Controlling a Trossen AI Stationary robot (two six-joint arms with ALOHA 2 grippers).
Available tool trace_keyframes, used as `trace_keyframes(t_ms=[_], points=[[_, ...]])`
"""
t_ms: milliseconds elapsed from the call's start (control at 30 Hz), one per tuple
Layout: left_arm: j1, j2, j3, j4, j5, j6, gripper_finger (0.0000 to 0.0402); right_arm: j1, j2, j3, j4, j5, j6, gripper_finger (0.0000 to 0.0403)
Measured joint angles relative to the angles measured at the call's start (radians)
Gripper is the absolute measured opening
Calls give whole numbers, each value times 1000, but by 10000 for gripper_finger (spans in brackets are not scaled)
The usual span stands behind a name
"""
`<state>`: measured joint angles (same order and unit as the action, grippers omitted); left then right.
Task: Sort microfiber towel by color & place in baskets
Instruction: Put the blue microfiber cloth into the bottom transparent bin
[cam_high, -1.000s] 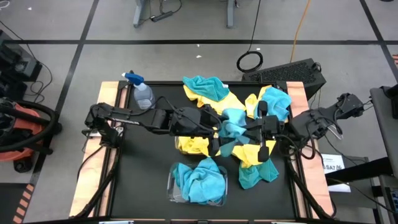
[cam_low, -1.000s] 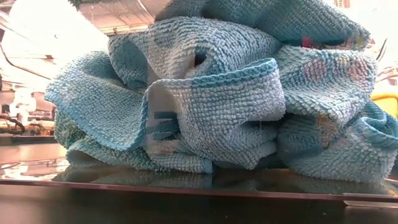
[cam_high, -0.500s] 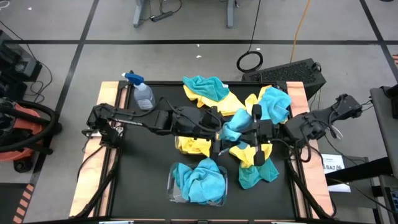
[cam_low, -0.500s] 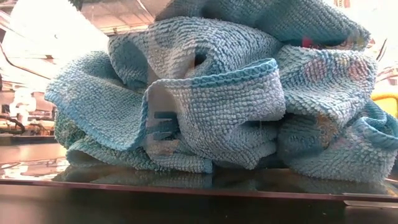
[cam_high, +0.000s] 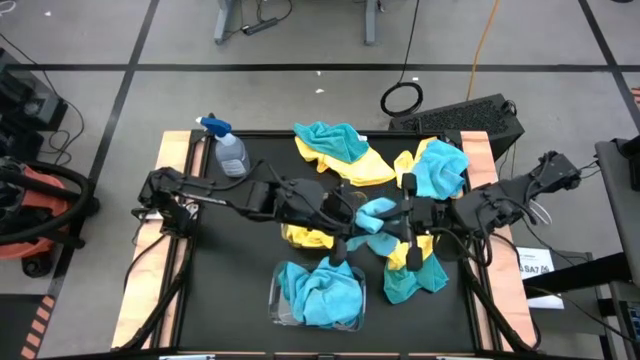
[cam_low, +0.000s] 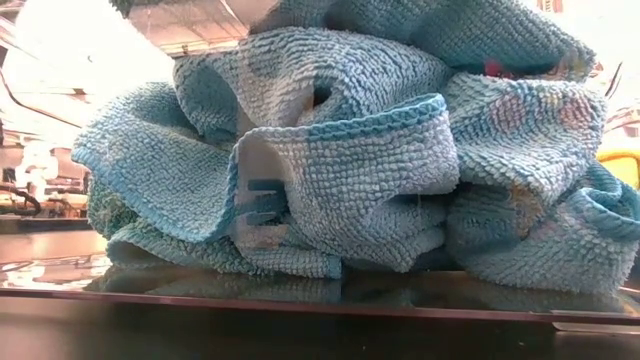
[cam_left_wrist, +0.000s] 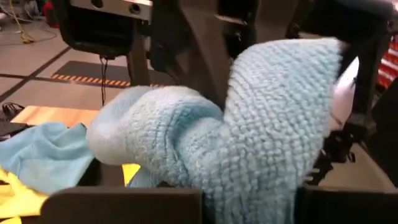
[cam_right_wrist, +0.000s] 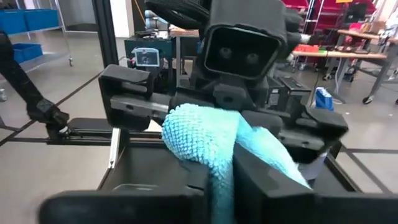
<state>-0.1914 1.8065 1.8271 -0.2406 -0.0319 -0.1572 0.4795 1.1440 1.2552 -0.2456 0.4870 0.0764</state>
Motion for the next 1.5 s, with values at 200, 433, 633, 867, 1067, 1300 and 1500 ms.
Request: trace_keyframes(t_ms=[200,433,633,867,1067,1300,1500], points=[[-33,-22,15,-130,50,8,31,23,-3,2,-89,-6,84,148],[-106,-26,42,-376,158,-2,32,60,-25,2,-183,-71,174,255],[-204,-26,42,-492,234,-72,33,105,-56,2,-317,-74,268,260],[-311,-28,21,-534,134,-158,33,144,-83,2,-417,-74,329,243],[-346,-28,-92,-523,17,-249,33,147,-85,2,-441,-74,324,230],[-353,-27,-314,-308,-8,-368,33,147,-85,2,-440,-74,310,219],[-352,-26,-415,-56,93,-448,34,158,-84,2,-437,-102,347,214]])
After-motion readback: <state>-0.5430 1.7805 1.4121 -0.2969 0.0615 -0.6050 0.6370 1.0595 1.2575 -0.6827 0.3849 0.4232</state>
